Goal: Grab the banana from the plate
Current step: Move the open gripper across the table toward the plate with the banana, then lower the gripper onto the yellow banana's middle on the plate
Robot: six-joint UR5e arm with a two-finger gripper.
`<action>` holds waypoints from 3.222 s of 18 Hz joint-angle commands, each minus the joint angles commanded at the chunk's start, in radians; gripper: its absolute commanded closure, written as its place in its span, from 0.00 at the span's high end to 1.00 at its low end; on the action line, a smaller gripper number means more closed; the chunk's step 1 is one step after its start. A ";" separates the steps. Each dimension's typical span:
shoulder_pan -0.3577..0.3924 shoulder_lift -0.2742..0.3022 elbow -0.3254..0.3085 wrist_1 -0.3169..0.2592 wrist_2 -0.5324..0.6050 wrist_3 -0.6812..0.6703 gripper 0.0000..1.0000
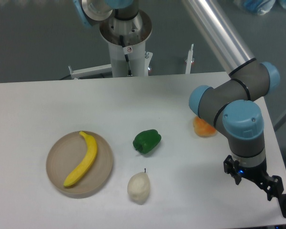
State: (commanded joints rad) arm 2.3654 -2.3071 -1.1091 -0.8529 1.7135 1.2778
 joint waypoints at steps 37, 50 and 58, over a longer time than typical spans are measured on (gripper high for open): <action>-0.276 0.413 -0.558 -0.044 -0.238 -0.768 1.00; -0.469 0.304 -0.635 -0.002 -0.172 -0.904 1.00; -0.502 0.272 -0.650 0.061 -0.118 -0.905 1.00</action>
State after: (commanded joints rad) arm 1.8638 -2.0356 -1.7595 -0.7915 1.5953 0.3727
